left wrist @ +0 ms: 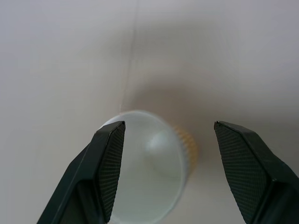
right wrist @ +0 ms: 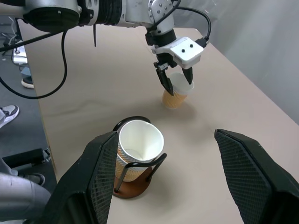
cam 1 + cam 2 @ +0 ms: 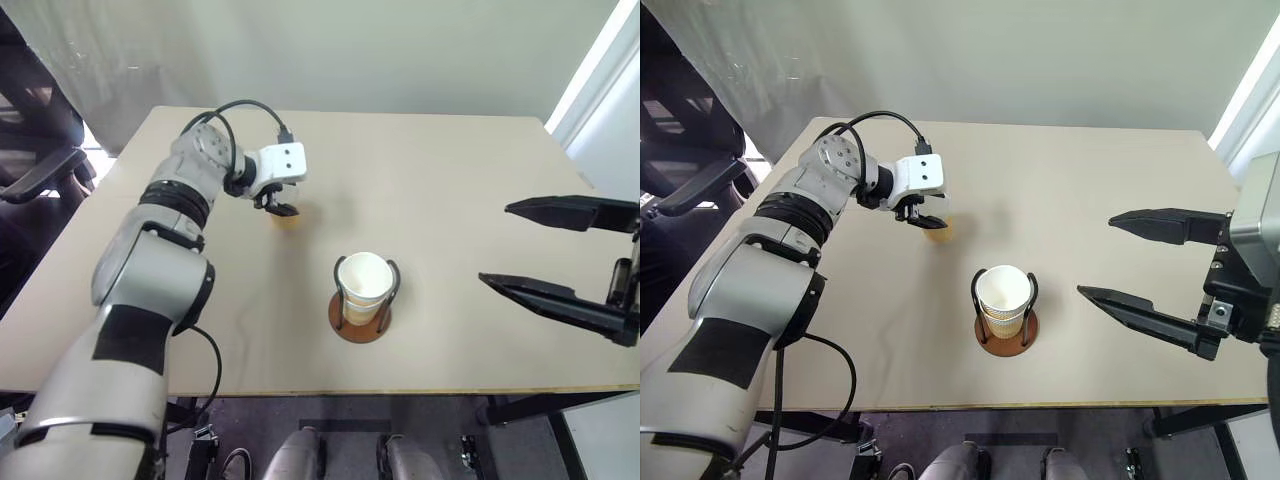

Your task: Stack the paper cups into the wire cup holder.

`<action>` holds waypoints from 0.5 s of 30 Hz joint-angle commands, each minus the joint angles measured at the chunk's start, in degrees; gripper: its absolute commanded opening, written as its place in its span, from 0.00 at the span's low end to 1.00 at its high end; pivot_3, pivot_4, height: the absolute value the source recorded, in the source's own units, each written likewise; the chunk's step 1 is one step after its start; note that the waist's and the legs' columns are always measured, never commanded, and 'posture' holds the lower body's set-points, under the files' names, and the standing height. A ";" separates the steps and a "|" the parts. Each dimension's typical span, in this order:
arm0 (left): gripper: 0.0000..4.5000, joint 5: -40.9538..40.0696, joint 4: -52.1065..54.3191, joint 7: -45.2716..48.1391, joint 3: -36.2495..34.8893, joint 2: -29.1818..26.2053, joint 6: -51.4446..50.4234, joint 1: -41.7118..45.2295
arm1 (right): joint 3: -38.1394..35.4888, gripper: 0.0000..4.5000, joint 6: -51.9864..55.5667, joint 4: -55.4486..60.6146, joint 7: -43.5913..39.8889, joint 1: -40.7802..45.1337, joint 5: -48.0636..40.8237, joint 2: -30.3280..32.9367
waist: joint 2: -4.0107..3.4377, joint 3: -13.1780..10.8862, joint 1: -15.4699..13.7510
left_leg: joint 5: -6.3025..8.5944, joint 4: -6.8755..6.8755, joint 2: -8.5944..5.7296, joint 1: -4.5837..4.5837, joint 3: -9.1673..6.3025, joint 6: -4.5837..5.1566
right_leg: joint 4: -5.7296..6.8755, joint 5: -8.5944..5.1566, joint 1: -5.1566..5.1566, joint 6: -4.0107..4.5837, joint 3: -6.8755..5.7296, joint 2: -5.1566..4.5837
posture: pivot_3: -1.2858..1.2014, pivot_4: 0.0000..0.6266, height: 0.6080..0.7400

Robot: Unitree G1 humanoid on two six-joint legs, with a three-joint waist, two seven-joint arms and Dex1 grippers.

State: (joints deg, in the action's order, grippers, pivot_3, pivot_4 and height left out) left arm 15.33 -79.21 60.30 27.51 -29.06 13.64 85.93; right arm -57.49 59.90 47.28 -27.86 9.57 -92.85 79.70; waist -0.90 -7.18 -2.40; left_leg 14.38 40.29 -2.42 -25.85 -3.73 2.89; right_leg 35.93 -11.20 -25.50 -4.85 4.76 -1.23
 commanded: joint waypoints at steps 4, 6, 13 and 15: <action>0.72 4.14 0.22 -1.55 -2.38 -1.47 -0.40 -1.04 | -2.49 0.75 1.06 -1.99 0.02 0.57 -1.34 1.43 | -0.03 -0.01 0.16 | -0.02 -0.04 -0.05 0.03 0.07 0.01 | -0.01 0.06 -0.02 0.03 -0.08 0.15 | 0.52 0.24 1.00; 0.72 5.30 0.20 -2.36 -2.48 -1.50 -0.44 -1.87 | -2.29 0.75 1.22 -2.35 -0.13 0.82 -1.36 1.74 | 0.01 0.02 0.39 | -0.04 -0.03 -0.02 0.03 0.10 0.01 | 0.00 0.07 -0.02 0.01 0.00 0.08 | 0.52 0.24 1.00; 0.72 9.23 0.10 -7.25 -2.66 0.51 -0.45 -4.92 | -0.77 0.75 0.74 -3.37 -0.56 1.80 -1.18 3.03 | -0.05 -0.01 0.35 | -0.08 -0.01 0.00 0.03 0.08 0.04 | 0.05 0.17 -0.10 0.07 -0.06 0.05 | 0.52 0.24 1.00; 0.72 9.47 0.08 -9.13 -3.41 1.77 -0.56 -5.36 | -0.53 0.75 0.68 -3.53 -0.41 2.10 -1.48 3.40 | 0.01 0.03 0.29 | -0.09 0.03 -0.02 0.02 0.10 0.04 | 0.03 0.19 -0.10 0.09 -0.05 0.04 | 0.52 0.24 1.00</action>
State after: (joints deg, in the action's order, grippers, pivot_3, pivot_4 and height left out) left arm 24.40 -79.37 53.25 25.48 -27.83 12.82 79.83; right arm -57.43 61.43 45.09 -28.02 10.72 -93.80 82.06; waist -0.89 -7.15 -2.11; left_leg 14.29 40.36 -2.41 -25.86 -3.70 2.93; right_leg 36.00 -11.00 -25.60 -4.75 4.70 -1.22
